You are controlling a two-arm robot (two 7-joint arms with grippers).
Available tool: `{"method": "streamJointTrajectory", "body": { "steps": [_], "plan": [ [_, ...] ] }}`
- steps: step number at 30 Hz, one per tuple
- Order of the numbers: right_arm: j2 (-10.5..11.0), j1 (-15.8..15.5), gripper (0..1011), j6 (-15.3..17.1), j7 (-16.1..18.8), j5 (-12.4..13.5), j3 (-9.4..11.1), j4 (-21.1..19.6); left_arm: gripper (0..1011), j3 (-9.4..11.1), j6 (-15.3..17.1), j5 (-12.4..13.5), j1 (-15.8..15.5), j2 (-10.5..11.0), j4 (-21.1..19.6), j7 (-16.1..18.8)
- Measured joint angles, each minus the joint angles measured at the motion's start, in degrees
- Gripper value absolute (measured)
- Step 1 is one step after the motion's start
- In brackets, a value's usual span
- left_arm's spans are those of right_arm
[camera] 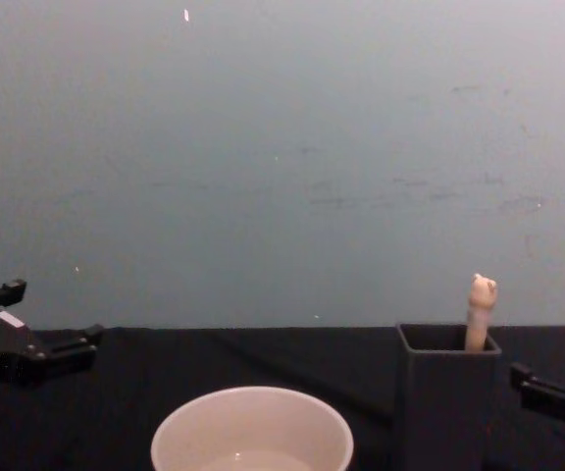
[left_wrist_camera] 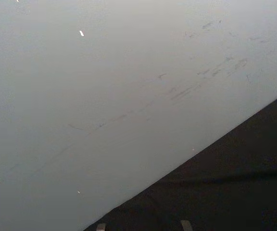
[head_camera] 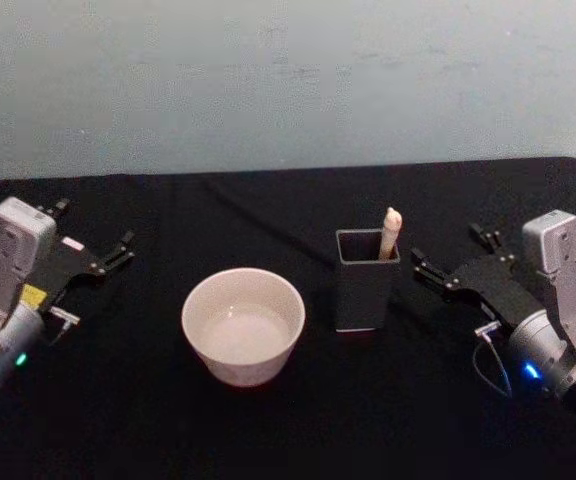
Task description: Pick up the stirring spoon with one hand, stir inside the cup, then place it back in its original position.
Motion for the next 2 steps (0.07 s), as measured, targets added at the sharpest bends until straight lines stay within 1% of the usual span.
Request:
{"method": "streamJointTrajectory", "body": {
  "steps": [2],
  "plan": [
    [0.0,0.0,1000,0.0,0.0,0.0,0.0,0.0,1001,0.0,0.0,0.0,0.0,0.0,0.0,0.0]
  ]
}}
